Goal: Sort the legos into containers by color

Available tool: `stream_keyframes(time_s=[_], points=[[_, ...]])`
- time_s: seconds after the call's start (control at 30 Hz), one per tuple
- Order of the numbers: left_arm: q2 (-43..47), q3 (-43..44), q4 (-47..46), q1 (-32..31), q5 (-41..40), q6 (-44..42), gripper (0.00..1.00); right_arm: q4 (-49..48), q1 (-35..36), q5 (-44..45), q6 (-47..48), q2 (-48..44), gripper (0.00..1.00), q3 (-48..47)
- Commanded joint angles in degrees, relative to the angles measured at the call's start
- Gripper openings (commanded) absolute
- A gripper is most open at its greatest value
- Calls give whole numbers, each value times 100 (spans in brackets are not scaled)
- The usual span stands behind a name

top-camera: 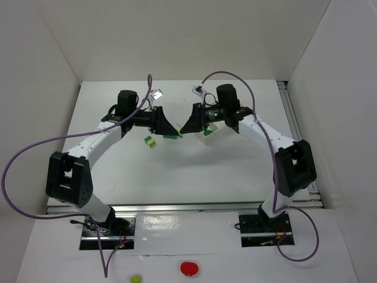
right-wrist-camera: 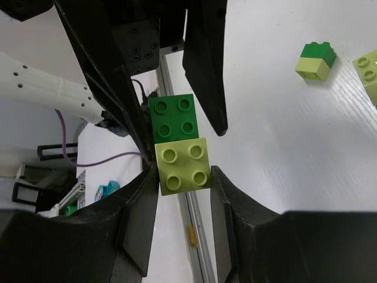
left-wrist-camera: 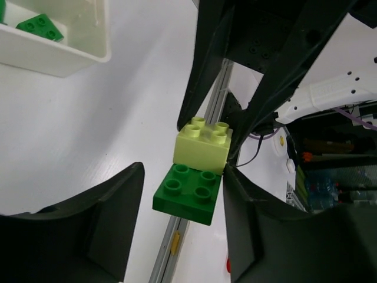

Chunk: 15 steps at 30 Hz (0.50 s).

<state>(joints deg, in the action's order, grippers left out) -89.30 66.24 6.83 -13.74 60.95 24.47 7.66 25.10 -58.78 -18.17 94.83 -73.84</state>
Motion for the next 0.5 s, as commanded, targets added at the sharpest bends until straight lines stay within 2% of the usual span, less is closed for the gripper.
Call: stream_keyframes(time_s=[0.0, 0.13, 0.17, 0.33, 0.47], points=[[18, 38, -533, -6, 260, 57, 63, -230, -32, -397, -2, 35, 9, 19], [70, -23, -787, -6, 391, 242, 56, -116, -32, -397, 51, 89, 9, 19], [70, -23, -841, -6, 392, 295, 48, -63, -32, -397, 51, 89, 9, 19], [70, 30, -649, -6, 444, 190, 20, -194, -101, -187, 33, 89, 9, 19], [70, 82, -455, -6, 444, 84, 9, -309, -304, 67, -169, 36, 9, 72]])
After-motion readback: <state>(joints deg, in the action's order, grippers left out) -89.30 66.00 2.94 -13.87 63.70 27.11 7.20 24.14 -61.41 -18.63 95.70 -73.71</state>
